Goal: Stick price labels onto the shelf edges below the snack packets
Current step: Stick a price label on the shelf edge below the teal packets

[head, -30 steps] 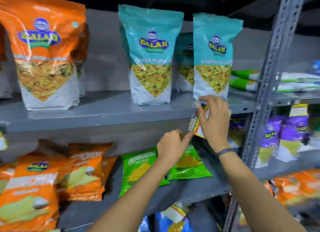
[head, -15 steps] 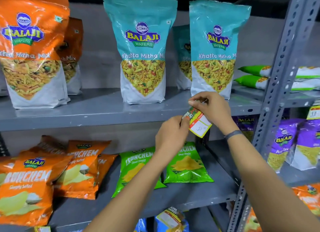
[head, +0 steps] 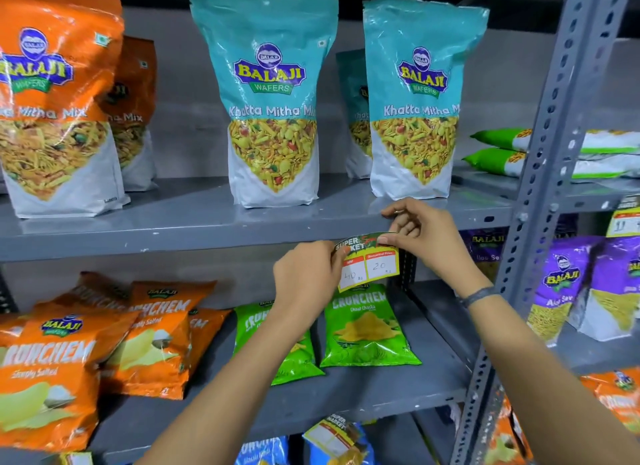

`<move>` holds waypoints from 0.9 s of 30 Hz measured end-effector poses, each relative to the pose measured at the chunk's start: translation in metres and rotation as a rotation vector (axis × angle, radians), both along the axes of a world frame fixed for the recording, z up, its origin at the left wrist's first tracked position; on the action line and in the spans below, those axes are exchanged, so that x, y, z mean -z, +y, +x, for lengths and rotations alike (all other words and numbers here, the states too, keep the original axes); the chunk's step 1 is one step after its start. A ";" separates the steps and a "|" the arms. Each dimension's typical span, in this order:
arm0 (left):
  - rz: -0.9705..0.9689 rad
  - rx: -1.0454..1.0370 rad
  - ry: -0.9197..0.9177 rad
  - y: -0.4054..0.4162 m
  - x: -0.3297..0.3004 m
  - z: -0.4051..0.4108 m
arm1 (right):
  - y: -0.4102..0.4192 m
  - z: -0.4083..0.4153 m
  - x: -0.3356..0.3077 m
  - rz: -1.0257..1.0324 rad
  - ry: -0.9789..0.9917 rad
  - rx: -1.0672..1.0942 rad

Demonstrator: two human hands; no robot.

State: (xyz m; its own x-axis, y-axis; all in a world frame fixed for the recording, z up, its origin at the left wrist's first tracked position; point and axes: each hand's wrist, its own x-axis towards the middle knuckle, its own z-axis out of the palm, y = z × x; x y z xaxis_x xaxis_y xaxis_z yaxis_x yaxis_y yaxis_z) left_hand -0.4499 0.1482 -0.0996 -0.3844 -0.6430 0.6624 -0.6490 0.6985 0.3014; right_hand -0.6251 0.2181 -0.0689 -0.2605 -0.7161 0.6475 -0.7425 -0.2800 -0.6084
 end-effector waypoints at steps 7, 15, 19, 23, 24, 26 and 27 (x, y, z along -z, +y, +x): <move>-0.065 -0.032 -0.016 0.003 -0.008 0.000 | -0.002 -0.005 0.006 -0.108 -0.078 -0.006; -0.138 -0.186 -0.036 0.006 -0.034 -0.014 | -0.013 -0.002 0.008 -0.201 -0.114 0.115; -0.194 -0.242 -0.061 0.007 -0.044 -0.021 | -0.016 0.002 0.013 -0.237 -0.084 0.199; -0.191 -0.250 -0.064 0.004 -0.044 -0.025 | -0.016 0.007 0.016 -0.297 -0.055 0.232; -0.194 -0.254 -0.056 0.005 -0.042 -0.024 | -0.016 0.010 0.018 -0.318 -0.058 0.236; -0.210 -0.250 -0.025 0.007 -0.038 -0.021 | -0.012 0.016 0.025 -0.374 -0.073 0.256; -0.211 -0.244 -0.011 0.007 -0.035 -0.019 | -0.010 0.020 0.031 -0.405 -0.076 0.276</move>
State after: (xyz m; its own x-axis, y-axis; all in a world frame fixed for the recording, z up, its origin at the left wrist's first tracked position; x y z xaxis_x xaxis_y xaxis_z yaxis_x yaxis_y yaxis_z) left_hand -0.4685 0.1554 -0.0651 -0.2440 -0.5660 0.7875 -0.8074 0.5684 0.1583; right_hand -0.6050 0.2084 -0.1004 -0.4627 -0.3083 0.8312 -0.7800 -0.3040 -0.5470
